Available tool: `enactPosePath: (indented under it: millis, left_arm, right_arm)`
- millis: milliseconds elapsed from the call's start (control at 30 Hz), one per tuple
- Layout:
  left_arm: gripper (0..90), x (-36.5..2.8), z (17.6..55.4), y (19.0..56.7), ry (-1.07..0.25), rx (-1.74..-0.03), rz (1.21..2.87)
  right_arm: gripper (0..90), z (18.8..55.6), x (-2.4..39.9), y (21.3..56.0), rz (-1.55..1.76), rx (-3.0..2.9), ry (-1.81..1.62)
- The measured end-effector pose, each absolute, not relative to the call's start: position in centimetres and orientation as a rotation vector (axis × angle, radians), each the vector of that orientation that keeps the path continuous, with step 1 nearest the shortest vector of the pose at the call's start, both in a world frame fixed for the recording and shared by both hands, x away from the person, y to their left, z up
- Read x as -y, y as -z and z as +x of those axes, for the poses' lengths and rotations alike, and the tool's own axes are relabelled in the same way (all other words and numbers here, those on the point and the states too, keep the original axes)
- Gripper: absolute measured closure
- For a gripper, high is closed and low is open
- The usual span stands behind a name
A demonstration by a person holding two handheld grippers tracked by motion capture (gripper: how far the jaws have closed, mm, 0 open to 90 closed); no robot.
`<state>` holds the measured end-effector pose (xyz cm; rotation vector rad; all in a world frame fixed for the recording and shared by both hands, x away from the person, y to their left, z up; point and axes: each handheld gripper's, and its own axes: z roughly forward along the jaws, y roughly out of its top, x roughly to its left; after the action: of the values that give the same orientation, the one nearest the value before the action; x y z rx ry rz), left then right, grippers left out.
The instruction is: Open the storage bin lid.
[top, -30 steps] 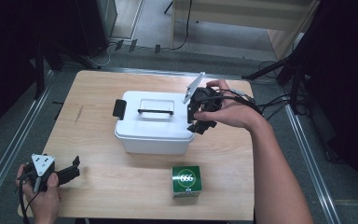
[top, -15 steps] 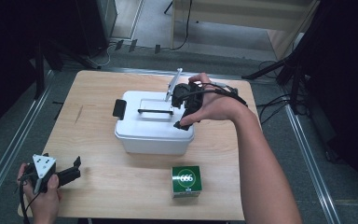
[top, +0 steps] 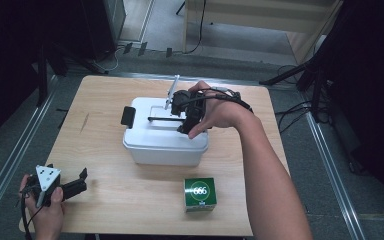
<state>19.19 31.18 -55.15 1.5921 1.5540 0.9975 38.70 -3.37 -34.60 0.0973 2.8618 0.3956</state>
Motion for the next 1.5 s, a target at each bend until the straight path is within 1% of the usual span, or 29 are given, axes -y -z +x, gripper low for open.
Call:
enactPosePath:
  millis: [167, 333, 400, 533, 767, 900, 1200, 1500]
  left_arm:
    - [0.0, -31.2, 19.2, 55.2, -0.992, -1.558, 1.589]
    - [0.0, -31.1, 19.2, 55.2, -0.996, -1.549, 1.602]
    - [0.0, -31.2, 19.2, 55.1, -0.992, -1.552, 1.608]
    - [0.0, -31.1, 19.2, 55.1, -1.002, -1.549, 1.614]
    - [0.0, -31.0, 19.2, 55.2, -1.005, -1.545, 1.614]
    - [0.0, -31.0, 19.2, 55.1, -1.001, -1.546, 1.615]
    - [0.0, -31.0, 19.3, 55.1, -1.001, -1.552, 1.627]
    - [0.0, -31.0, 19.3, 55.1, -1.001, -1.554, 1.624]
  right_arm:
    - [44.4, 38.9, 2.2, 34.7, 0.058, -2.866, -0.371]
    - [51.6, 39.2, 1.0, 34.5, 0.028, -2.839, -0.384]
    - [56.7, 39.3, 0.6, 34.4, 0.004, -2.843, -0.398]
    - [60.1, 39.3, -0.1, 34.4, -0.013, -2.839, -0.366]
    - [70.2, 39.7, -0.9, 34.6, -0.017, -2.851, -0.303]
    - [82.4, 39.6, -1.1, 34.6, -0.023, -2.841, -0.291]
    - [84.9, 39.5, -1.2, 34.1, -0.093, -2.843, -0.276]
    - [85.0, 39.3, -0.6, 32.2, -0.079, -2.826, -0.325]
